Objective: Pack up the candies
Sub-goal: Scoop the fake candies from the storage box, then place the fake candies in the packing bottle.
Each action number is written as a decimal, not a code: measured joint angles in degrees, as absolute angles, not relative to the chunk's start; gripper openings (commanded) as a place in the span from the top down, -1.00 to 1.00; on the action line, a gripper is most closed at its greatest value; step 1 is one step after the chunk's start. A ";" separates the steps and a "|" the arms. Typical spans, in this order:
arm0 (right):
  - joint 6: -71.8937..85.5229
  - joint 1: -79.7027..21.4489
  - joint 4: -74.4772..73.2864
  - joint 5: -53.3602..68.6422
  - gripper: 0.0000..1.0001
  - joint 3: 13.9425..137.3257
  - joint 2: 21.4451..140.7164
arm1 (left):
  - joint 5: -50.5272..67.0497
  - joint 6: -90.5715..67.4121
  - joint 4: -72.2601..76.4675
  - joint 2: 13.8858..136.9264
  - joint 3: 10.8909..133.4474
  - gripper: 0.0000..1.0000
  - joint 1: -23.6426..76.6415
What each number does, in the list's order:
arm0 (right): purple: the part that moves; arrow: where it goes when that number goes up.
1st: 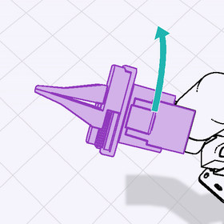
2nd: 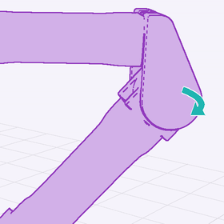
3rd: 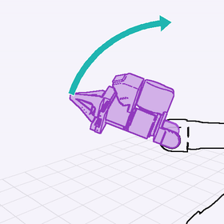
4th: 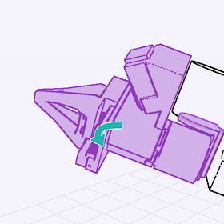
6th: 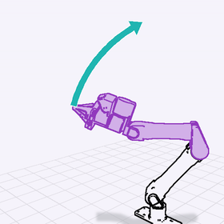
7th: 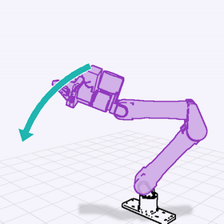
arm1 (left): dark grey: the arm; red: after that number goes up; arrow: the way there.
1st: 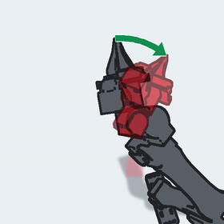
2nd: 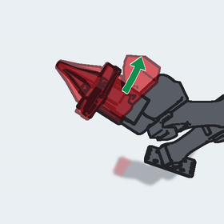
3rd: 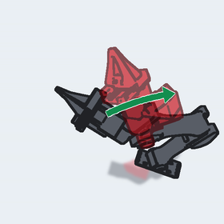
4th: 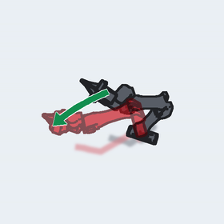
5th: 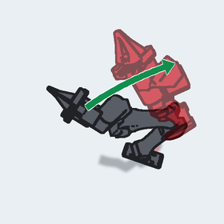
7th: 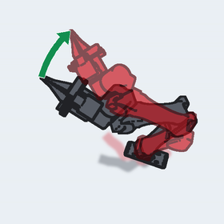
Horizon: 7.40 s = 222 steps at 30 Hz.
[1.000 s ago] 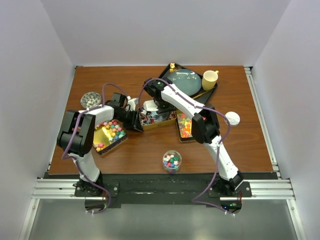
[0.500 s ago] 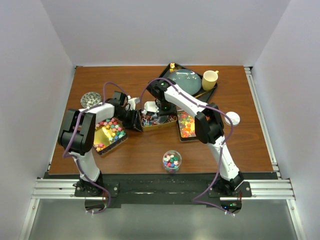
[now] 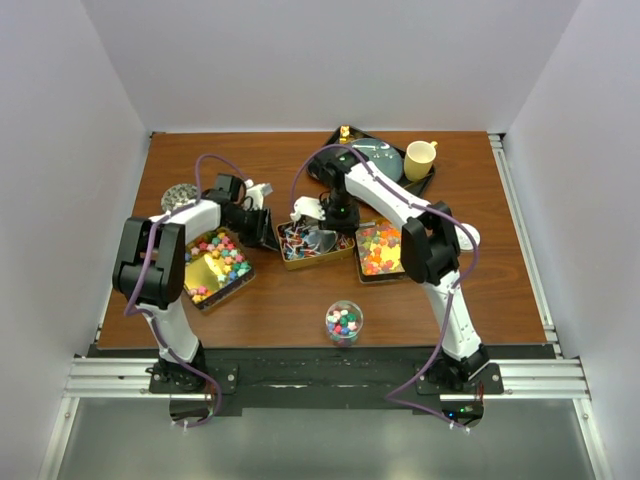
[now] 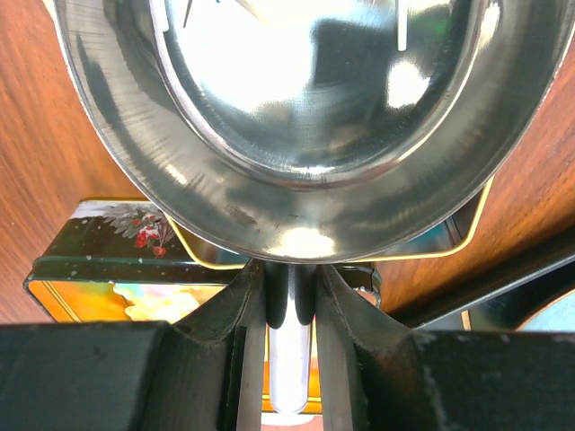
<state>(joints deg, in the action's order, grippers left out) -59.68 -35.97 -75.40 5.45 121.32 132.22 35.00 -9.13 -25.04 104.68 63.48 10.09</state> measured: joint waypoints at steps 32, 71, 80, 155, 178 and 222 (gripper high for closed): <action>-54.94 -35.94 -57.41 3.68 1.00 98.19 116.38 | 36.40 -5.23 -29.69 104.68 69.95 0.25 4.14; -42.24 -26.61 -29.39 27.07 1.00 69.80 101.34 | 39.66 8.43 -39.70 105.16 74.46 0.14 2.22; -33.32 -25.58 -17.15 31.24 1.00 61.52 92.05 | 40.93 12.58 -42.83 105.78 74.81 0.10 2.22; -70.15 -38.28 -71.24 2.24 1.00 64.20 62.78 | 29.41 6.37 -35.20 81.62 63.83 -0.66 -1.61; -69.87 -45.32 -73.97 -5.67 1.00 67.42 66.92 | 30.00 4.95 -34.35 81.25 63.83 -0.66 -1.93; -51.55 -44.69 -73.14 -15.05 1.00 70.46 63.81 | 32.75 2.09 -32.84 79.70 63.83 -0.61 -2.24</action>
